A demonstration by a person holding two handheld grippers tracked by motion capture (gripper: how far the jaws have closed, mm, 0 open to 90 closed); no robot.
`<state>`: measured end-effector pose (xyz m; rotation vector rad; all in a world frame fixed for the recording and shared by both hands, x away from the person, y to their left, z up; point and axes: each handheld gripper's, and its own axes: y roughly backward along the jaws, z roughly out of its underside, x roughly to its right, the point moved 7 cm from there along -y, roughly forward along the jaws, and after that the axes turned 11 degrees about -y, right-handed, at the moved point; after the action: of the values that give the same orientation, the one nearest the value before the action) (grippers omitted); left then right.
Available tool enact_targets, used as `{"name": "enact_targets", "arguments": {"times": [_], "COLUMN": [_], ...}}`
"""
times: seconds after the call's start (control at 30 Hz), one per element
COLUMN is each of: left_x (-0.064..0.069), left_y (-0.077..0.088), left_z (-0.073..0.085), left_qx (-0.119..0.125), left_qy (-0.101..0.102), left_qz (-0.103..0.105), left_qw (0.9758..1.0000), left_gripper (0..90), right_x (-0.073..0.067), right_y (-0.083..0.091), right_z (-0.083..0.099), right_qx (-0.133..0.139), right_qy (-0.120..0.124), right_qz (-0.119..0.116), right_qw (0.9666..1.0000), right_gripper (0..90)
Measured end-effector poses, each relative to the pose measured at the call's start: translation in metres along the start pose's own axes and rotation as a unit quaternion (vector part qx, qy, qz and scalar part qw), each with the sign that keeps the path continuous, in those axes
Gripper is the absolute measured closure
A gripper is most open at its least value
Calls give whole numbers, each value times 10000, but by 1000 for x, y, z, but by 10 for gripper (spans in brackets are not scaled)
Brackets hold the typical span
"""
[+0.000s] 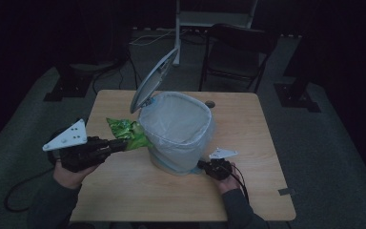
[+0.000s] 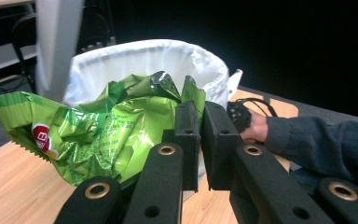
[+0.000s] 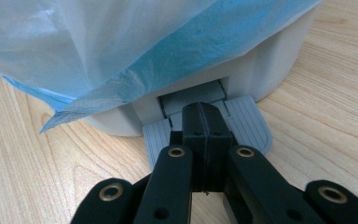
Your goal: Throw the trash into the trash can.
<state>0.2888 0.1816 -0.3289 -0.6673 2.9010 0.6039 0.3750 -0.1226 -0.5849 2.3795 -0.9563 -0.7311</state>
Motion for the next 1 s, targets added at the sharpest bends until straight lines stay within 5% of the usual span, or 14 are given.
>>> {"name": "enact_targets", "arguments": {"times": [0.6,1.0], "left_x": [12,1], "left_y": [-27,-44], "left_z": [-31,-43], "left_qx": [268,406], "left_qy": [-169,-95], "left_qz": [468,529], "left_qw": [9984,9977], "left_gripper": [852,850], "right_x": [0,0], "right_y": [0,0], "right_z": [0,0], "right_qx": [3,-1], "right_qy": [-41,-40], "right_qz": [-41,-42], "right_qw": [10000,10000], "right_gripper": [899,899]}}
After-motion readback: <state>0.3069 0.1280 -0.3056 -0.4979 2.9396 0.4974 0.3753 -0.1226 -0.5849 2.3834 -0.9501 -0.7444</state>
